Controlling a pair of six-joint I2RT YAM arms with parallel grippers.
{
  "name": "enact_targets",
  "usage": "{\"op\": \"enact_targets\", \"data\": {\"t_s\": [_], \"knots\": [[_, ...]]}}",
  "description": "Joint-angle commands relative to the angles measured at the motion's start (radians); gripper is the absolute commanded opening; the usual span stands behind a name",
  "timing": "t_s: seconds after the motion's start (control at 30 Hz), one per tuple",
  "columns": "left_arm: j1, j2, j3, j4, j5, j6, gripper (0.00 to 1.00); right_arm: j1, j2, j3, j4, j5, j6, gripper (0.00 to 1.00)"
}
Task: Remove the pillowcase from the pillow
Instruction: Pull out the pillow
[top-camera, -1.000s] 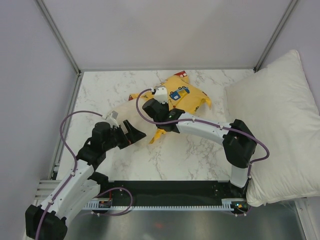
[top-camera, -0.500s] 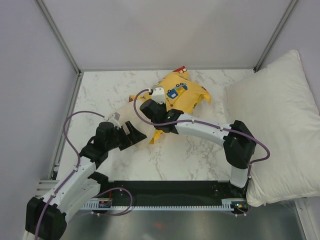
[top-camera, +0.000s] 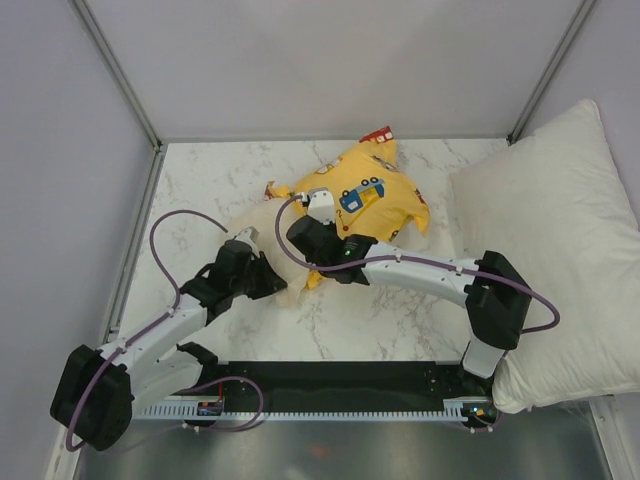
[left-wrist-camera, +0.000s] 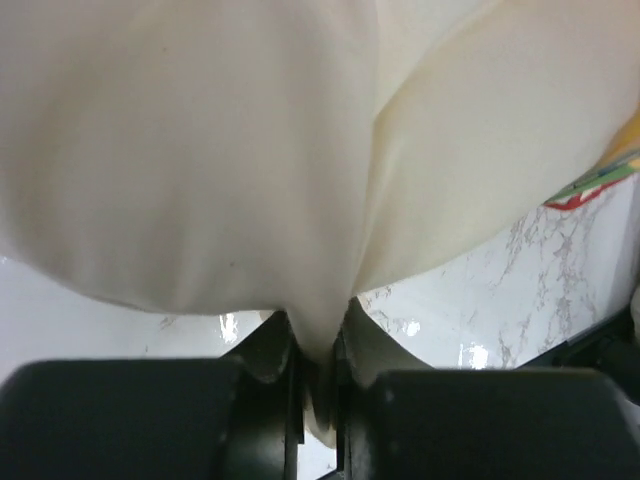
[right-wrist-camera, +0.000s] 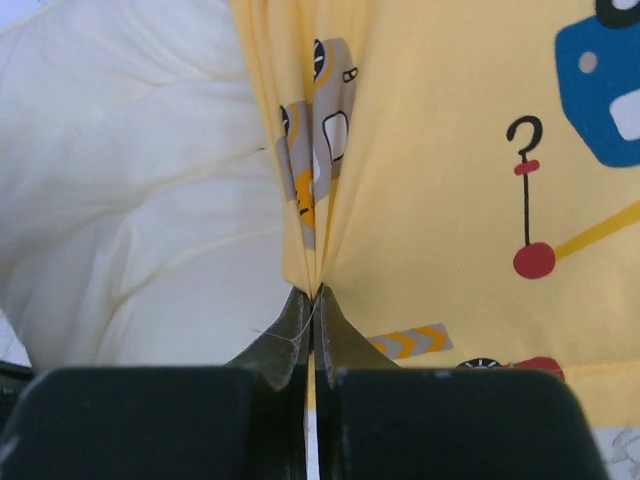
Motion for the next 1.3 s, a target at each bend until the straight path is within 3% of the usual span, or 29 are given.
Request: {"op": "enact_targets", "data": {"t_s": [0.0,0.03,0.23,0.4,0.57,0.73,1.03,1.17,1.27], "knots": [[-0.015,0.036,0.048,0.102,-0.08,0.079,0.09,0.033,-0.132,-0.021,0.147,-0.059,0.054,0.0],[-0.02,0.05,0.053,0.103,-0.087,0.085,0.02,0.033,-0.149,-0.03,0.153,-0.063,0.057,0.0],[-0.022,-0.04,0.071,0.08,-0.106,0.129,0.02,0.03,-0.175,-0.088,0.101,0.002,0.02,0.0],[-0.022,-0.251,0.087,0.002,-0.178,0.14,0.02,-0.022,-0.187,-0.211,0.051,0.048,0.059,0.0],[-0.022,-0.416,0.088,-0.068,-0.284,0.143,0.02,-0.167,-0.218,-0.329,0.026,0.01,0.081,0.0],[-0.022,-0.528,0.111,-0.114,-0.337,0.148,0.02,-0.296,-0.233,-0.334,0.02,-0.007,0.047,0.0],[-0.022,-0.554,0.157,-0.139,-0.371,0.175,0.02,-0.477,-0.189,-0.273,0.006,-0.036,-0.008,0.0],[-0.022,-0.537,0.153,-0.105,-0.357,0.183,0.02,-0.504,-0.181,-0.25,0.009,-0.059,-0.022,0.0],[-0.022,-0.452,0.156,-0.02,-0.278,0.186,0.02,-0.491,-0.18,-0.228,0.035,-0.166,-0.057,0.0]]}}
